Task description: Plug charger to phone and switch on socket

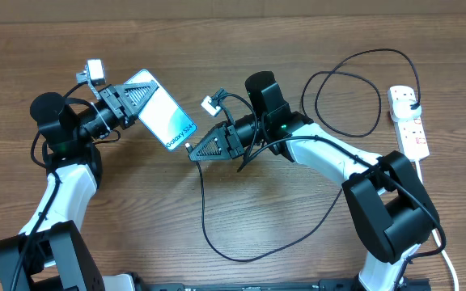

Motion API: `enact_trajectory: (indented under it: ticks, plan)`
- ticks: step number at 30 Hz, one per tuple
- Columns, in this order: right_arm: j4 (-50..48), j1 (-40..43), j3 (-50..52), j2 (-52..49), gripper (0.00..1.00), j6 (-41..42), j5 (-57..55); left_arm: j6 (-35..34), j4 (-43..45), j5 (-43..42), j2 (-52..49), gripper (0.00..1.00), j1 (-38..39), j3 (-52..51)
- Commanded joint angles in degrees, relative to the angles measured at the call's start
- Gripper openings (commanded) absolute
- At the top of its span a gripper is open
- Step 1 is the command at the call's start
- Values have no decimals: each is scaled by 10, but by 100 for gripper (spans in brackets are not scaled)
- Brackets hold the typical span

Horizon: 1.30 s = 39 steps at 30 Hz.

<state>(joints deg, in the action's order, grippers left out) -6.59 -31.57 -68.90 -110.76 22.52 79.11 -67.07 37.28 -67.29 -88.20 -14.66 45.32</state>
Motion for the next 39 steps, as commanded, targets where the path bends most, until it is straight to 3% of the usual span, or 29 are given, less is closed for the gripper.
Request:
enact_trajectory:
  ticks: [1,24,39]
  plan:
    - [-2,1,-5,16,8,1,6,13,4,-17,3,4,-2,11]
    - [-2,1,-5,16,4,0,6,22,5,-61,3,4,-3,11]
    - [-2,1,-5,16,4,0,7,-2,7,-11,3,4,-3,11]
